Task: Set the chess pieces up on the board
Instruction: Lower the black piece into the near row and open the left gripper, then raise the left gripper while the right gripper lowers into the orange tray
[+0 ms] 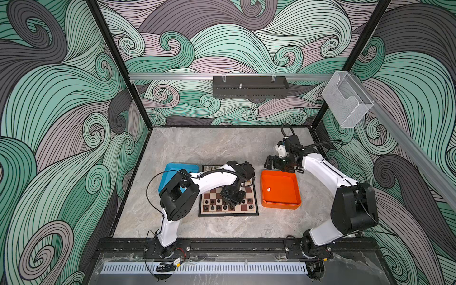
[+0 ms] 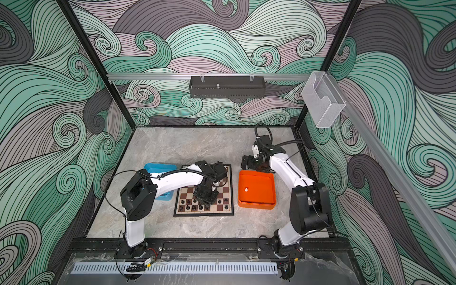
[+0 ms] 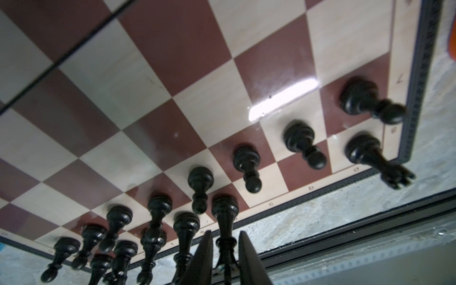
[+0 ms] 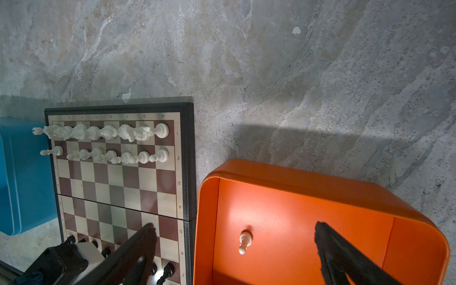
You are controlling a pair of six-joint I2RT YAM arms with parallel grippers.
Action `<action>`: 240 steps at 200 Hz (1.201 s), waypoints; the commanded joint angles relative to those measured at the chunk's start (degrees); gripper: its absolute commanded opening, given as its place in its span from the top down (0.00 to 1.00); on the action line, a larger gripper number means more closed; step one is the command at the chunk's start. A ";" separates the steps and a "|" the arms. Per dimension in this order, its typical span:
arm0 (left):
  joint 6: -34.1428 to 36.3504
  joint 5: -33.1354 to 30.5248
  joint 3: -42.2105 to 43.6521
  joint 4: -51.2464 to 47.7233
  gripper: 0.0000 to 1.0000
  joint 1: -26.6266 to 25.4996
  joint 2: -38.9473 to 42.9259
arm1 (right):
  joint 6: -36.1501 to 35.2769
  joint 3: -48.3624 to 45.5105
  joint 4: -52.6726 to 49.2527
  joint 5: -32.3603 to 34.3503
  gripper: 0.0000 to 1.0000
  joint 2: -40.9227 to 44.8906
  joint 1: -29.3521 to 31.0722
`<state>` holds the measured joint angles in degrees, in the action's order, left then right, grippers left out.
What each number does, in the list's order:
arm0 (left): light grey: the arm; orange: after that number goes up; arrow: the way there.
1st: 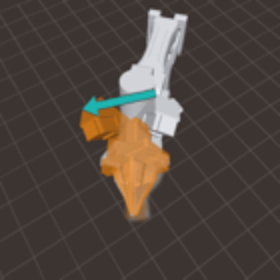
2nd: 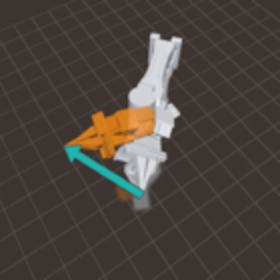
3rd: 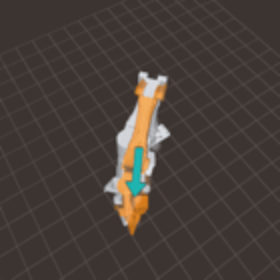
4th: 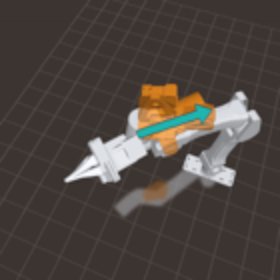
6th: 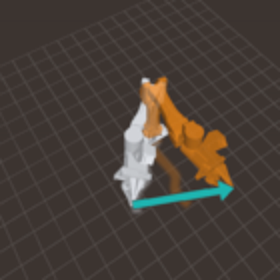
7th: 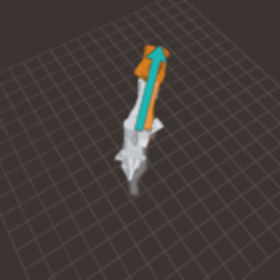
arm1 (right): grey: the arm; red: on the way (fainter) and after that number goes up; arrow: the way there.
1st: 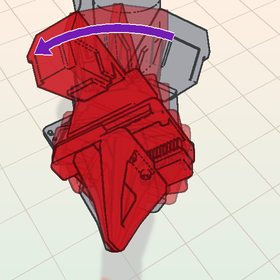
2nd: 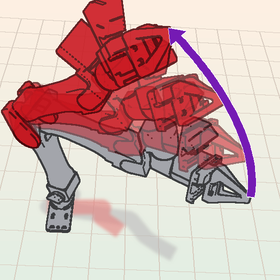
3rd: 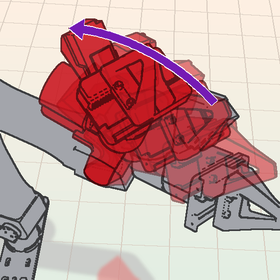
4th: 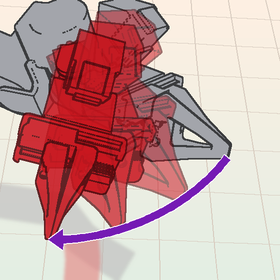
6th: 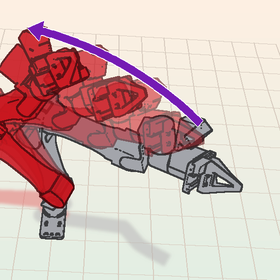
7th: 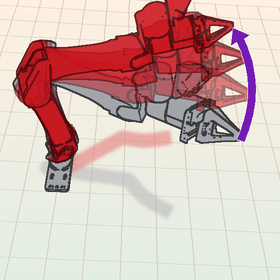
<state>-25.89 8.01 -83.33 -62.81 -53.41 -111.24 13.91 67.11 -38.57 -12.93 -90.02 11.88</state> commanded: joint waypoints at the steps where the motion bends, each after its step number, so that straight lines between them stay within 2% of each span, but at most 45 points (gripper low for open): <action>1: 0.59 -1.07 -1.27 -1.18 0.71 -0.21 -0.14 | -0.30 -0.41 -0.65 -0.61 0.00 0.74 -0.38; 30: 0.80 -1.40 -1.39 -1.25 0.66 -0.21 0.14 | -0.30 -0.31 -0.63 -0.69 0.00 0.78 -0.37; 124: 0.53 -6.26 -3.39 -1.71 0.65 -0.25 4.73 | -0.24 0.08 -0.65 -0.68 0.00 1.96 -0.47; 175: 0.72 -10.29 -8.05 -3.63 0.62 0.39 7.92 | 0.02 0.12 -0.98 -1.33 0.00 2.36 -0.52; 211: 0.75 -9.12 -8.00 -3.41 0.57 4.44 9.41 | 0.15 0.81 -2.36 -1.00 0.00 2.58 -0.57; 240: 1.51 -7.82 -7.29 -2.69 0.51 10.68 11.23 | 1.56 0.33 -2.57 -0.03 0.00 3.32 -1.10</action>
<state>-24.95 0.16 -90.32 -63.81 -47.66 -103.02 14.11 67.13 -39.62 -13.56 -88.51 11.57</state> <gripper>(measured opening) 0.473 0.997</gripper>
